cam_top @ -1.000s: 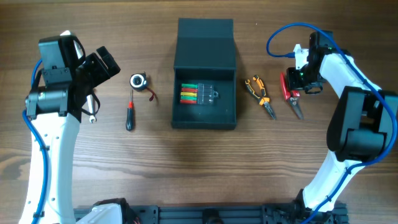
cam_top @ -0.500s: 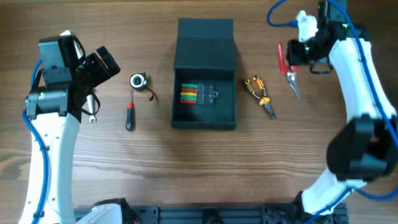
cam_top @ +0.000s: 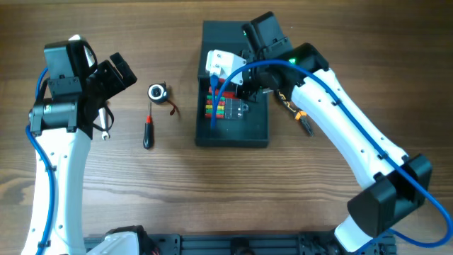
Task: Pack container
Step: 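Place the red shears into the box beside the case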
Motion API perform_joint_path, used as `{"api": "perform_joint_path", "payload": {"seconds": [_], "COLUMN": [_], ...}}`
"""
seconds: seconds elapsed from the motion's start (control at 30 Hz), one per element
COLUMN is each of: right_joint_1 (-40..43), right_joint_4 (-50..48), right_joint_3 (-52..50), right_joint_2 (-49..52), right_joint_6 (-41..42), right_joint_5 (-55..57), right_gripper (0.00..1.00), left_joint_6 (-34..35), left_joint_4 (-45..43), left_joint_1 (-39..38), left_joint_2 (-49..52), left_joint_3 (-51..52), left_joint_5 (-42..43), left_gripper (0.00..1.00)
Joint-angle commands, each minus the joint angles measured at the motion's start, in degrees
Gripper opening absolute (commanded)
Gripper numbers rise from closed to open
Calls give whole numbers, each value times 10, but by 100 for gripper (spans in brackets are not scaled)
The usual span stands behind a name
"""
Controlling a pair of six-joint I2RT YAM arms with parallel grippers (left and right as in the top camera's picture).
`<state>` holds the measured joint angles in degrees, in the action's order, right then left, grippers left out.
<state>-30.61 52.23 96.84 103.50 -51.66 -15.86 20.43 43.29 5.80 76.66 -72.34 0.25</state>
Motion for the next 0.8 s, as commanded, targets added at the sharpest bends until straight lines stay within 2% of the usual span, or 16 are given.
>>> {"api": "perform_joint_path", "payload": {"seconds": [0.0, 0.3, 0.77], "right_joint_1": [-2, -36, -62], "right_joint_4": [0, 44, 60], "right_joint_3": [-1, -1, -2], "right_joint_2": [59, 169, 170], "right_joint_6": [-53, -51, 67], "right_joint_5": [-32, -52, -49], "right_gripper": [4, 4, 4], "left_joint_6": [-5, -5, -5], "left_joint_4": [-1, -1, -1], "left_joint_1": [4, 4, 4], "left_joint_2": [2, 2, 2], "left_joint_3": [-11, -11, -11], "left_joint_5": [-3, -3, -3], "left_gripper": [100, 100, 100]}}
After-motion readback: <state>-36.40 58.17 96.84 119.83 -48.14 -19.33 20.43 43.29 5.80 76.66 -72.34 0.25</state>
